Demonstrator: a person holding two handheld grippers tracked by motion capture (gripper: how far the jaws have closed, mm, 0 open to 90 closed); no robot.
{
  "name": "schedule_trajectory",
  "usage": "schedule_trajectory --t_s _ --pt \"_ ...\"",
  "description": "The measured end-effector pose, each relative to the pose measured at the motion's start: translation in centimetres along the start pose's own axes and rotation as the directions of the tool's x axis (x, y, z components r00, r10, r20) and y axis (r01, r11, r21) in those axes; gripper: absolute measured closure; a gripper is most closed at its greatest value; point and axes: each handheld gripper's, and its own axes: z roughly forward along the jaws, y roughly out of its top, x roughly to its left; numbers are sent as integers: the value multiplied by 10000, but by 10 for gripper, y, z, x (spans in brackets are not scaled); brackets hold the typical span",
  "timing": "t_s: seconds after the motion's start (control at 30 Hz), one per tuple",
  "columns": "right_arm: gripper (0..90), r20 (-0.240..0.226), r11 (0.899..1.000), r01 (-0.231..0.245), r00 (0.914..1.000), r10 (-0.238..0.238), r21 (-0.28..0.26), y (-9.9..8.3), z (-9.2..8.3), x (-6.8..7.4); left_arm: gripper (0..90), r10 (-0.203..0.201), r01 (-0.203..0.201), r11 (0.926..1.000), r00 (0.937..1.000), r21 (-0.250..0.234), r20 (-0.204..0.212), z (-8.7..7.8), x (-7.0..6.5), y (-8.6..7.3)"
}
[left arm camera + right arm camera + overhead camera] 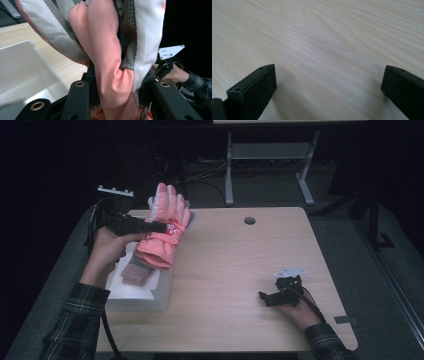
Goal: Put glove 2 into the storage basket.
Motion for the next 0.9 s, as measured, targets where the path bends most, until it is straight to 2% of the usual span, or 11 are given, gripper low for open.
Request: schedule_trajectory --t_s 0.3,0.47,0.73,0.9 --pt "0 2 10000 26 10000 -26 -8 0 0 0 614 -478 468 9987 9975 -208 -513 -25 31 -16" --pt "0 14 10000 14 10000 -14 7 0 0 0 611 -882 863 9960 9918 -242 -928 -32 49 -28" --pt "0 20 10000 10 10000 -10 14 0 0 0 610 -1504 1520 9884 9788 9 -1394 -23 75 -50" --pt "0 23 10000 5 10000 -6 11 0 0 0 607 -1649 1706 9849 9760 285 -1421 -9 84 -62"
